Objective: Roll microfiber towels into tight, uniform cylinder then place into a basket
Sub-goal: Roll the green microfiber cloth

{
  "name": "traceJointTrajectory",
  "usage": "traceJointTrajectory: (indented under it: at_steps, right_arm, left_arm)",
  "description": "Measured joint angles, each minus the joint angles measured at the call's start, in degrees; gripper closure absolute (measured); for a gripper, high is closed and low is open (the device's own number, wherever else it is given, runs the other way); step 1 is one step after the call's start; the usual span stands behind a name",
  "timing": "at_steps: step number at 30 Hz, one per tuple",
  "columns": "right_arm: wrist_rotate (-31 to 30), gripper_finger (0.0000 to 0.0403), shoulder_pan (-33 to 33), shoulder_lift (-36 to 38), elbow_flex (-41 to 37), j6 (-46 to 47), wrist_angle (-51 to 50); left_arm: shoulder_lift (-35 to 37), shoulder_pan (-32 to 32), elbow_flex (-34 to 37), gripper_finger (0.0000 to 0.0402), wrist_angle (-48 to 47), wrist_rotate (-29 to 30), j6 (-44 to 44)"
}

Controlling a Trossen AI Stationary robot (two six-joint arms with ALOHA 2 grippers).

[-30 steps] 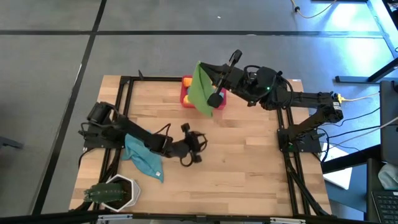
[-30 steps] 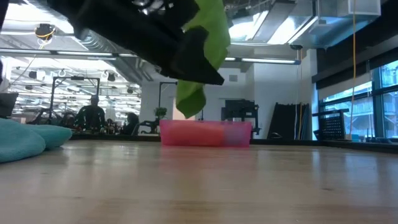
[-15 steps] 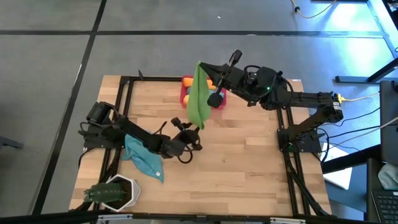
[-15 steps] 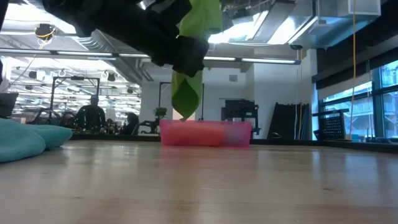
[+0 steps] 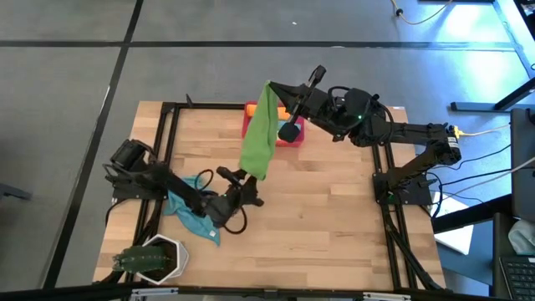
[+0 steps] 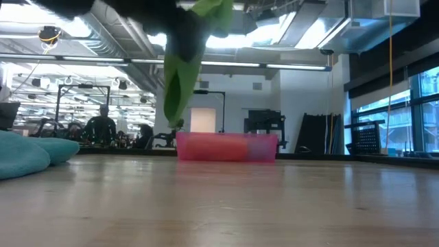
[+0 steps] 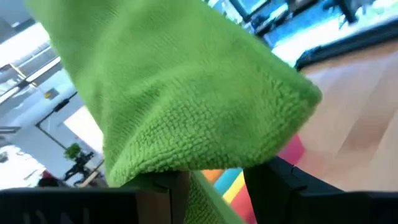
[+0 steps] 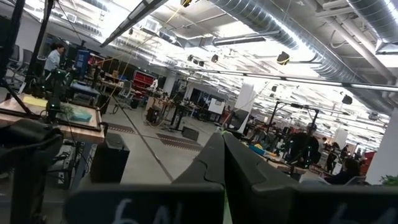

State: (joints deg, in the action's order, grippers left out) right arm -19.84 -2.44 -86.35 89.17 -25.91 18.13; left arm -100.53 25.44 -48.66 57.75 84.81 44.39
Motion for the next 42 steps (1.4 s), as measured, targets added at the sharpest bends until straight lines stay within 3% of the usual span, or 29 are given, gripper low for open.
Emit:
traceJointTrajectory:
  at_steps: [9, 24, 37, 42]
  right_arm:
    - [0.0, 0.0403, 0.0, 0.0, 0.0, 0.0, -0.5]
    - [-0.3, 0.0402, -1.1, 0.0, 0.0, 0.0, -0.5]
    - [-1.1, 0.0402, -2.6, 0.0, 0.0, 0.1, -0.8]
    - [-1.5, 0.0402, -2.7, 0.0, 0.0, 0.1, -1.8]
  left_arm:
    - [8.9, 4.2, 0.6, 0.0271, -1.0, -0.3, 3.0]
    - [29.3, 4.6, 1.8, 0.0271, -8.6, -0.6, 8.9]
    - [37.3, 5.8, 1.8, 0.0271, -8.8, -9.7, 10.6]
    - [39.5, 5.5, 1.8, 0.0271, -6.7, -13.4, 15.1]
